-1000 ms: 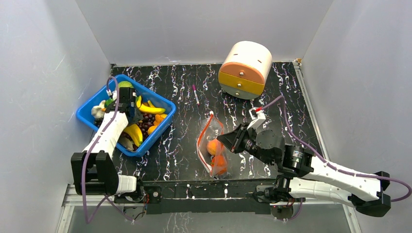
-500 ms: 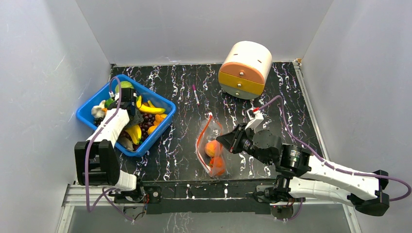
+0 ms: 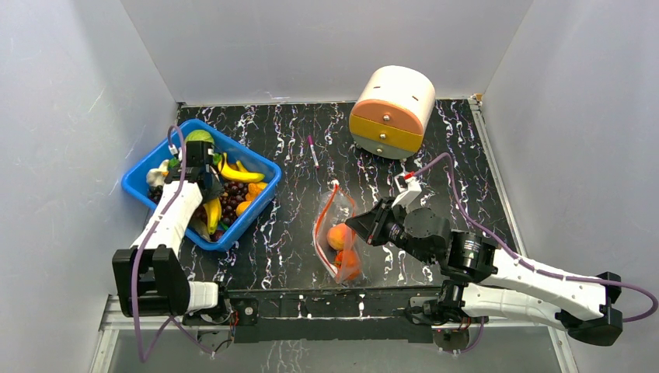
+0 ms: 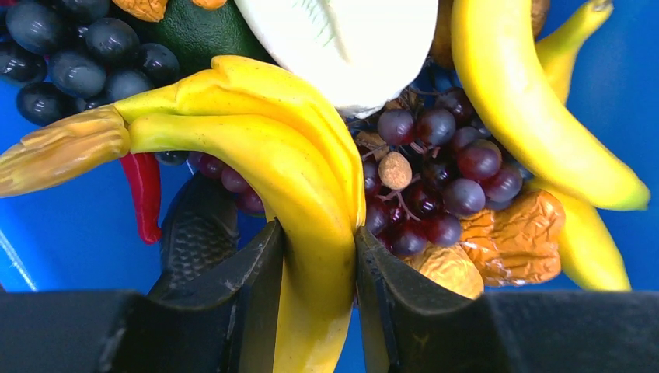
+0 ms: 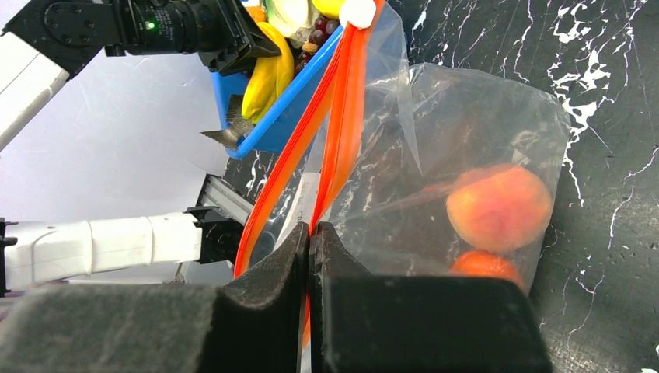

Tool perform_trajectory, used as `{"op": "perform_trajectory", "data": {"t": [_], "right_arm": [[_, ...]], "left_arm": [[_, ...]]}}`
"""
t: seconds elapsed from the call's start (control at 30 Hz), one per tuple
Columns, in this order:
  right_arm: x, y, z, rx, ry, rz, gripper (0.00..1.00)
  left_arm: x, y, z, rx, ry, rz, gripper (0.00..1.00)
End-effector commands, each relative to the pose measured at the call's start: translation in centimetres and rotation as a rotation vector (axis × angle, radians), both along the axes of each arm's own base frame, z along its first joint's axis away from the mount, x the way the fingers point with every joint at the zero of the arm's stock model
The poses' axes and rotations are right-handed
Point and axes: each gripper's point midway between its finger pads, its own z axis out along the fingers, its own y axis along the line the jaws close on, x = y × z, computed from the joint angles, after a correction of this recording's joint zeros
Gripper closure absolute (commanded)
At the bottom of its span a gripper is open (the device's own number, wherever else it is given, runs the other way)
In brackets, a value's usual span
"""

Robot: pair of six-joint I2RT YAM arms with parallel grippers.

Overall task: Place the food in the zip-top bag and seal the zipper
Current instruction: Pick up the fake fruit from the bin.

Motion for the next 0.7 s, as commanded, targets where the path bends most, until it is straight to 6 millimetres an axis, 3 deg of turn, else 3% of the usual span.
{"op": "perform_trajectory", "data": {"t": [0.0,0.4,0.67], "right_arm": [[0.3,0.5,2.7,0.088,-0.023,-0.013,1.0],[0.5,0.7,2.0,0.077,-0.011,-0.022,1.0],[0.7,1.1,1.8,0.079,-0.003,-0.028,1.0]], "left_arm": [[-0.8,-0.1,2.4,-0.01,-0.05,-0.016,0.87],[-1.1,-2.3,7.5,-0.104,-0.174,-0.098,0.9],[-1.3,-6.3,12.3,-0.252,-0.332,-0.293,0.9]]}}
